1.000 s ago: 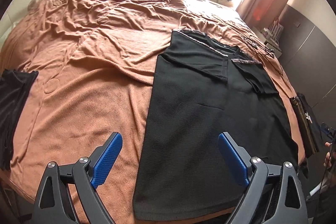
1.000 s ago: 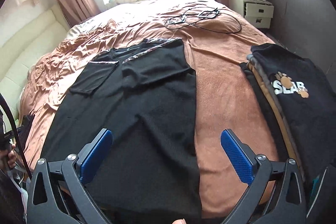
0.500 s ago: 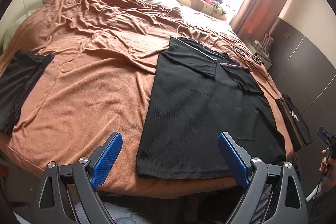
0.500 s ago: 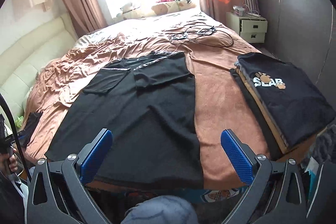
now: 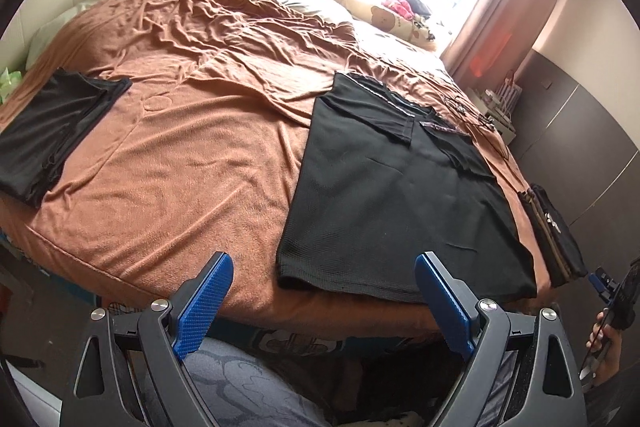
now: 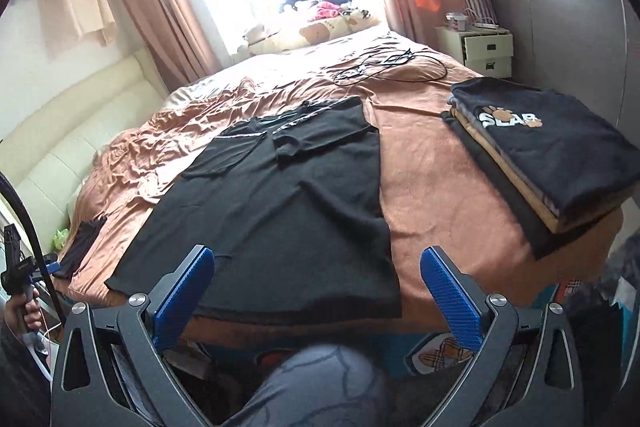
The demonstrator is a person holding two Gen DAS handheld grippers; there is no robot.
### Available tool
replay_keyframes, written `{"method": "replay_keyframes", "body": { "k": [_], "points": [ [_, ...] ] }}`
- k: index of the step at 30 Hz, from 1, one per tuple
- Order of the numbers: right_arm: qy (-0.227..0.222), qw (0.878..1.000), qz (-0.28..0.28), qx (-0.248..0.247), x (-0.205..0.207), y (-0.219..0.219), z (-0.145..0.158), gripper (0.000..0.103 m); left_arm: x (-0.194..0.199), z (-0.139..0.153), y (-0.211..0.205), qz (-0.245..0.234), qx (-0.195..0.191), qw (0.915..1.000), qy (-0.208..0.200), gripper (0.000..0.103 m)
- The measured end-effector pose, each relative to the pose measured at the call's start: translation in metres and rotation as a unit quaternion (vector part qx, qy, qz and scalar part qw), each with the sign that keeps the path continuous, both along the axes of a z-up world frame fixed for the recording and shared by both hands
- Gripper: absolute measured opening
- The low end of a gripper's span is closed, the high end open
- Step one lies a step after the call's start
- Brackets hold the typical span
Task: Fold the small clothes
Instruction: 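Move both tools back to the shirt's hem edge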
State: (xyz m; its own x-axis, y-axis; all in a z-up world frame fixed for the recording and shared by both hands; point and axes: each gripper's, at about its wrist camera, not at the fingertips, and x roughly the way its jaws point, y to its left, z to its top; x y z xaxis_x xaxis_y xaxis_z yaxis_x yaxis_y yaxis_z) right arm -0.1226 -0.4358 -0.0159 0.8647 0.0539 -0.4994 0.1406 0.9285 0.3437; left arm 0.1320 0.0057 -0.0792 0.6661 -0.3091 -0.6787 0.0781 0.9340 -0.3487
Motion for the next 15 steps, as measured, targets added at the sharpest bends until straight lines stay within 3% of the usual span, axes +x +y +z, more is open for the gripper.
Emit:
{"method": "replay_keyframes", "body": {
  "k": [6,13,15],
  "points": [
    [0.001,1.000,-0.012,0.012,-0.018,-0.001,-0.019,0.103,0.001,-0.012,0.006,-0.006,-0.021,0.9998,0.001,0.081],
    [0.011,0.999,-0.025,0.032,-0.018,-0.006,-0.031,0.103,0.024,-0.044,0.004,-0.016,-0.042,0.9985,0.033,0.062],
    [0.017,0.999,-0.025,0.036,-0.014,-0.006,-0.037,0.098,0.031,-0.054,0.004,-0.016,-0.044,0.9979,0.045,0.059]
  ]
}}
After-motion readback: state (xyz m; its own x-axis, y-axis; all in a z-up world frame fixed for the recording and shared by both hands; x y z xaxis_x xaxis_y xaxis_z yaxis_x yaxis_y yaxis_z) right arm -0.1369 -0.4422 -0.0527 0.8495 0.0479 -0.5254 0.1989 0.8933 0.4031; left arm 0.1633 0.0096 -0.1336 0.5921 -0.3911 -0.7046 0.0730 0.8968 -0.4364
